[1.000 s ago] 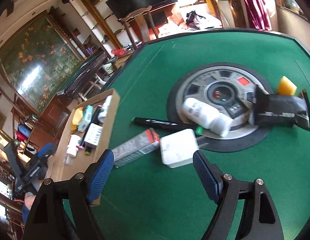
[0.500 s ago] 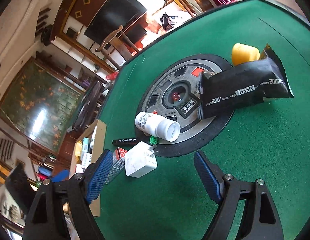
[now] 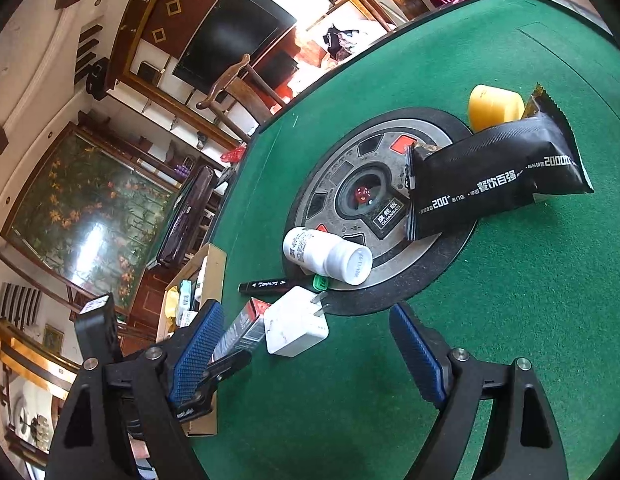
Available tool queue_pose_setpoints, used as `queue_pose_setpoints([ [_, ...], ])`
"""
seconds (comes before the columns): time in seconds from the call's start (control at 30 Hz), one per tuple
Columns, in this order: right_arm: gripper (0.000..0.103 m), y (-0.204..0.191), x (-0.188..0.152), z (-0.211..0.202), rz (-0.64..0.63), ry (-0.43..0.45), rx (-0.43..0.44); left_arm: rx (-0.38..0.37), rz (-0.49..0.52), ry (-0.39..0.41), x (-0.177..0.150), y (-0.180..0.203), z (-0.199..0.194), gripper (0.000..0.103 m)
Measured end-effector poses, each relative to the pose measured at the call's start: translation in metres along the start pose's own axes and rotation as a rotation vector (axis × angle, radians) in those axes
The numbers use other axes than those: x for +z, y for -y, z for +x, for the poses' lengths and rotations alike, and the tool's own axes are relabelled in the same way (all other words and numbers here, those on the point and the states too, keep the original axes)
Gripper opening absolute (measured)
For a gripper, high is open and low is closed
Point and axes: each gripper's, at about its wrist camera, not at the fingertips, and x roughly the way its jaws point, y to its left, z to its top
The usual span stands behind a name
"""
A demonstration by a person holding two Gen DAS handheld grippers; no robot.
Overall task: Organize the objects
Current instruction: 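Grasp the grey box with the left tool while the right approaches the white square box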
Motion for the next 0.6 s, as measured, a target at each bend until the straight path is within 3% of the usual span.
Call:
queue_pose_setpoints([
  [0.1, 0.089, -0.001, -0.001, 0.002, -0.004, -0.006, -0.007, 0.001, 0.011, 0.018, -0.016, 0.016, -0.003, 0.026],
  [0.23, 0.089, -0.008, -0.006, 0.007, -0.047, -0.028, -0.03, -0.028, -0.049, 0.052, -0.045, 0.03, -0.016, 0.026],
  [0.43, 0.089, -0.04, -0.027, 0.03, -0.237, -0.092, -0.119, 0.029, -0.132, 0.144, -0.091, 0.037, -0.036, 0.026],
  [0.6, 0.089, -0.072, -0.032, 0.042, -0.463, -0.057, -0.244, 0.049, -0.139, 0.18, -0.096, 0.04, -0.037, 0.027],
])
